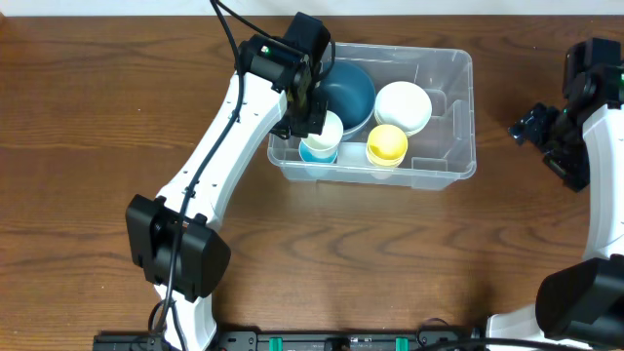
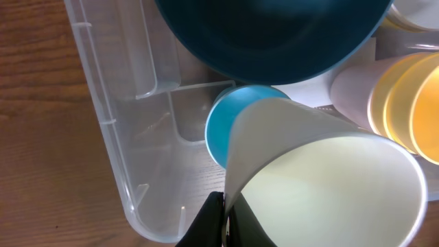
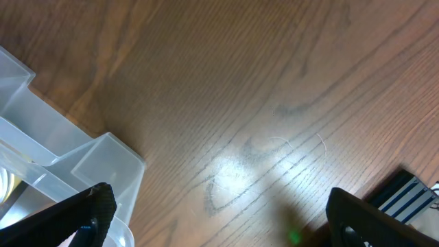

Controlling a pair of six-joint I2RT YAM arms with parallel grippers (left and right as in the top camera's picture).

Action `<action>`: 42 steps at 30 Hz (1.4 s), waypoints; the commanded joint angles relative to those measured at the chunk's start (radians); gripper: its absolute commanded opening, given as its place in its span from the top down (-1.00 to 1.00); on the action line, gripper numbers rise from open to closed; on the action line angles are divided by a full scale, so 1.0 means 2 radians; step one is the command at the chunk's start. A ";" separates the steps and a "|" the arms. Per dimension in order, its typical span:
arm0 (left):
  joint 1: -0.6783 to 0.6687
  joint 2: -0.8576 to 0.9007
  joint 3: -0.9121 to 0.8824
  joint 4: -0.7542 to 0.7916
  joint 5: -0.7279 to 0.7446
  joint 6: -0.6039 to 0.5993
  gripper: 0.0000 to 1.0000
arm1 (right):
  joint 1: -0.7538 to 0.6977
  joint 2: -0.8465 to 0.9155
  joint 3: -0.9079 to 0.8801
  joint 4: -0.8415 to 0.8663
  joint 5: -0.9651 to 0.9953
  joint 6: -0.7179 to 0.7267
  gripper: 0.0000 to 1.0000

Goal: Pack container
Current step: 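Carry the cream cup over the light-blue cup in the bin, then lower the cream cup into the light-blue cup and release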

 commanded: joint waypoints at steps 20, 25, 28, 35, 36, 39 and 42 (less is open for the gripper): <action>0.007 0.002 -0.017 -0.011 -0.010 -0.015 0.30 | -0.002 -0.001 -0.001 0.000 0.002 0.006 -0.98; 0.007 0.002 -0.017 -0.001 -0.010 -0.015 -0.24 | -0.002 -0.001 -0.001 0.000 0.002 0.006 -0.98; 0.007 0.001 -0.013 0.003 -0.010 -0.015 -0.30 | -0.002 -0.001 -0.001 0.000 0.002 0.006 -0.99; 0.007 -0.036 0.048 -0.017 -0.010 -0.013 -0.53 | -0.002 -0.001 -0.001 0.000 0.002 0.006 -0.98; 0.007 -0.048 0.054 -0.018 -0.010 -0.013 -0.58 | -0.002 -0.001 -0.001 0.000 0.002 0.006 -0.99; 0.008 -0.099 0.058 -0.023 -0.012 -0.014 -0.86 | -0.002 -0.001 -0.001 0.000 0.002 0.006 -0.99; 0.008 -0.153 0.057 -0.062 -0.037 -0.014 -0.96 | -0.002 -0.001 -0.001 0.000 0.002 0.006 -0.99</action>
